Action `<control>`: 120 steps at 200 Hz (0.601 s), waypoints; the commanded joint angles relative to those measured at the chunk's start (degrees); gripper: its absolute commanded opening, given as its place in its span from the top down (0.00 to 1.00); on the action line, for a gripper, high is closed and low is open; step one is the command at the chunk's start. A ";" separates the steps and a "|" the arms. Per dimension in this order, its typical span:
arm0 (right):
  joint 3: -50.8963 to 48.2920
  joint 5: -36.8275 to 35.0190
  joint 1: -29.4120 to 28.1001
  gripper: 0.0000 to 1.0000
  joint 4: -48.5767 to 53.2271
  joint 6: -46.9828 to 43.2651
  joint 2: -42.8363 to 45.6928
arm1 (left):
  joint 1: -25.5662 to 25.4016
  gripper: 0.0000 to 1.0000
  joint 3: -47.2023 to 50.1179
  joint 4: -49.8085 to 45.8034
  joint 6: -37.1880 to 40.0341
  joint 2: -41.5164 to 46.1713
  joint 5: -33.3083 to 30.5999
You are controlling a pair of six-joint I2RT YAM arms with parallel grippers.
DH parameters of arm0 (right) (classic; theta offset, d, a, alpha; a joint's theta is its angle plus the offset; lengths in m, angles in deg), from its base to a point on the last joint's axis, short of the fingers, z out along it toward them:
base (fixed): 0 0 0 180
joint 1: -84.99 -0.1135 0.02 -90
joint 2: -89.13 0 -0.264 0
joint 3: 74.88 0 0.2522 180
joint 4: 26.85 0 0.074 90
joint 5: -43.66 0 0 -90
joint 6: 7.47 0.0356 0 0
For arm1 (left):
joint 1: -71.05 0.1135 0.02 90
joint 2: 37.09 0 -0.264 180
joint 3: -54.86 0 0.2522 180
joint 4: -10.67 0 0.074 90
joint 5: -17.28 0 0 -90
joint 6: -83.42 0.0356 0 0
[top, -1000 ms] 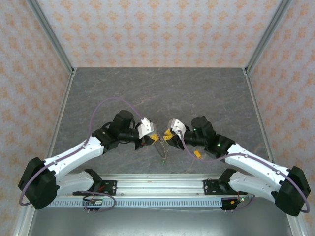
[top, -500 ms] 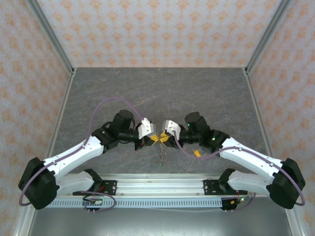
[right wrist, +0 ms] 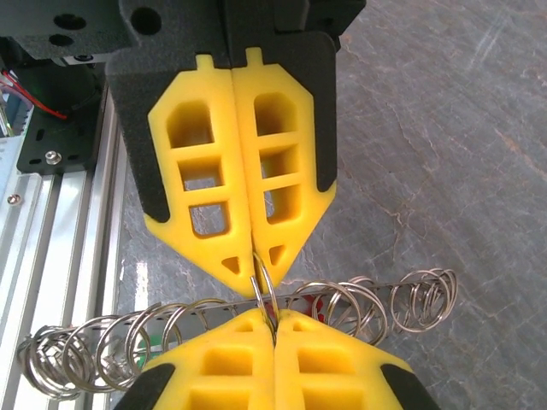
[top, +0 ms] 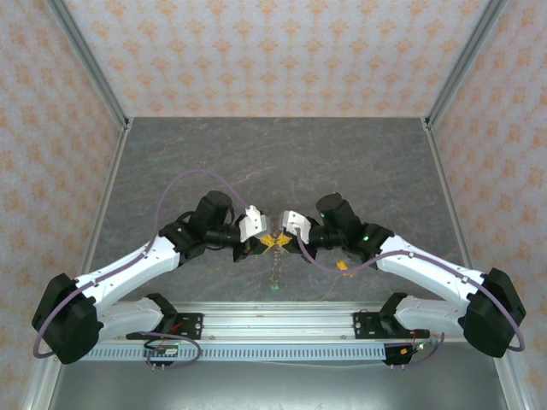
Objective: Put the keys on the keyring
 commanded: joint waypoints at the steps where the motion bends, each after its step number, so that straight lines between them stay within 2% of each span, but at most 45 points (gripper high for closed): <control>1: 2.99 0.79 0.14 1.00 0.62 -1.00 0.09 | -0.38 1.00 -2.15 0.34 1.09 1.85 0.56; 19: 4.67 1.22 0.14 1.00 3.63 -1.60 -0.15 | -0.33 0.89 -2.12 -0.14 1.14 2.02 -0.87; 74: 8.23 1.74 0.14 1.00 8.49 -2.02 -1.96 | -0.86 0.83 -3.97 -3.42 2.98 1.54 -1.73; 100: 9.69 1.97 0.14 1.00 9.82 -2.02 -2.78 | -1.08 0.84 -4.66 -4.40 3.70 1.07 -2.03; 120: 10.13 2.00 0.14 1.00 9.83 -1.75 -2.70 | -1.07 0.90 -4.90 -5.42 4.46 0.75 -2.53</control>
